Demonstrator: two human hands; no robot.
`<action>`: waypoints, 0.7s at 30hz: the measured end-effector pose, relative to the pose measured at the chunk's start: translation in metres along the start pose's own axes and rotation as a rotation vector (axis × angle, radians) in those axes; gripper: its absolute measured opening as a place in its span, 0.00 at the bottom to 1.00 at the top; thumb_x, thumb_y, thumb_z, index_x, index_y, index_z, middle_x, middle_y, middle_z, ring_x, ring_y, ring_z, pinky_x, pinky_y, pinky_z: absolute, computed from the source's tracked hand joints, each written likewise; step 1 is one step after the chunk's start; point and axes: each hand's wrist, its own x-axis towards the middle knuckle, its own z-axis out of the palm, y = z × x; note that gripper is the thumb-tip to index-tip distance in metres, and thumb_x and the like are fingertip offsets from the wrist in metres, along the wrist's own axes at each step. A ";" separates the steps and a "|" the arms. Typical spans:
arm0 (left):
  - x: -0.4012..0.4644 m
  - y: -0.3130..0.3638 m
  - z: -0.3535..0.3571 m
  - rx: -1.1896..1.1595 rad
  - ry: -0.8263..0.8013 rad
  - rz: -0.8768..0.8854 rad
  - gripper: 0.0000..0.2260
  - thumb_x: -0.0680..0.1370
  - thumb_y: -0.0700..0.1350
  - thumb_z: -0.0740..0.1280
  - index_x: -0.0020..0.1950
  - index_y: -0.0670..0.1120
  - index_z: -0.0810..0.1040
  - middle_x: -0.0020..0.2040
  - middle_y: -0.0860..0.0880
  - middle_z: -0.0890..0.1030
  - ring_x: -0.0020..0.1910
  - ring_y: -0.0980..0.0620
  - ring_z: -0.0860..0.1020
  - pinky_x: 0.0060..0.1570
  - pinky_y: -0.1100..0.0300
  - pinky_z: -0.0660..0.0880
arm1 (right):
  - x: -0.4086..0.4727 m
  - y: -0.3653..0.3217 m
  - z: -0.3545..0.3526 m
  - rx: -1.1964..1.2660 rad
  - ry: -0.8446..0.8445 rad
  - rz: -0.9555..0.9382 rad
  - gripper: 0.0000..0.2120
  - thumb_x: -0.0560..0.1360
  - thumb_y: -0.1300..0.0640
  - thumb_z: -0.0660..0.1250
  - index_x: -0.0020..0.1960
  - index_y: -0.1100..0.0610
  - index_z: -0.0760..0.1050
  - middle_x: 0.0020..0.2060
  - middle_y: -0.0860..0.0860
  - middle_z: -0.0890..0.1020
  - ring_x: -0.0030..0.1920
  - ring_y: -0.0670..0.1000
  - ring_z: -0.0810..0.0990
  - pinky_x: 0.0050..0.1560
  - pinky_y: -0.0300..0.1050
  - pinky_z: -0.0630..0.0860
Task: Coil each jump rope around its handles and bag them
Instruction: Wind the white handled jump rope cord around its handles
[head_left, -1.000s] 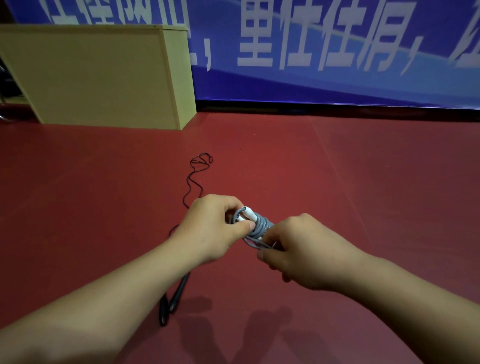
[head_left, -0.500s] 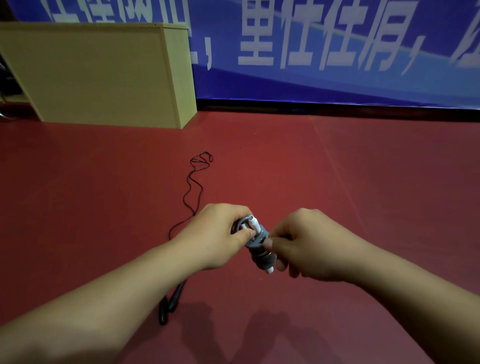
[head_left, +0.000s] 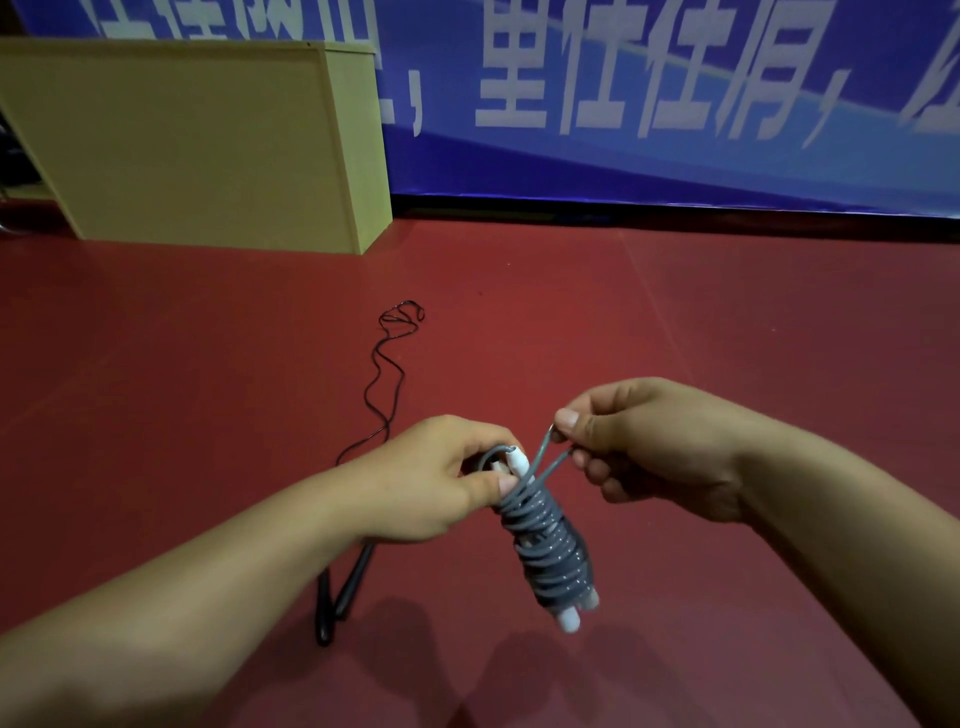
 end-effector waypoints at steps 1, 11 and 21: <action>0.000 0.001 0.000 -0.066 -0.007 0.014 0.04 0.77 0.45 0.65 0.45 0.52 0.78 0.37 0.52 0.74 0.37 0.56 0.69 0.40 0.57 0.67 | 0.001 0.000 -0.001 0.037 0.000 0.005 0.08 0.79 0.58 0.65 0.42 0.57 0.76 0.28 0.50 0.75 0.26 0.45 0.71 0.28 0.37 0.71; 0.000 0.005 0.002 -0.678 0.107 -0.008 0.05 0.76 0.43 0.64 0.47 0.45 0.79 0.37 0.50 0.76 0.35 0.56 0.73 0.37 0.65 0.71 | 0.008 0.010 0.019 0.288 -0.003 0.061 0.05 0.80 0.59 0.60 0.48 0.58 0.74 0.39 0.61 0.77 0.35 0.57 0.76 0.34 0.47 0.75; 0.008 0.026 0.020 -0.874 0.387 -0.370 0.17 0.78 0.59 0.61 0.58 0.49 0.79 0.48 0.47 0.82 0.42 0.50 0.79 0.44 0.55 0.74 | 0.020 0.021 0.024 -0.101 0.616 -0.437 0.10 0.78 0.49 0.64 0.40 0.51 0.78 0.29 0.49 0.82 0.33 0.53 0.80 0.40 0.54 0.79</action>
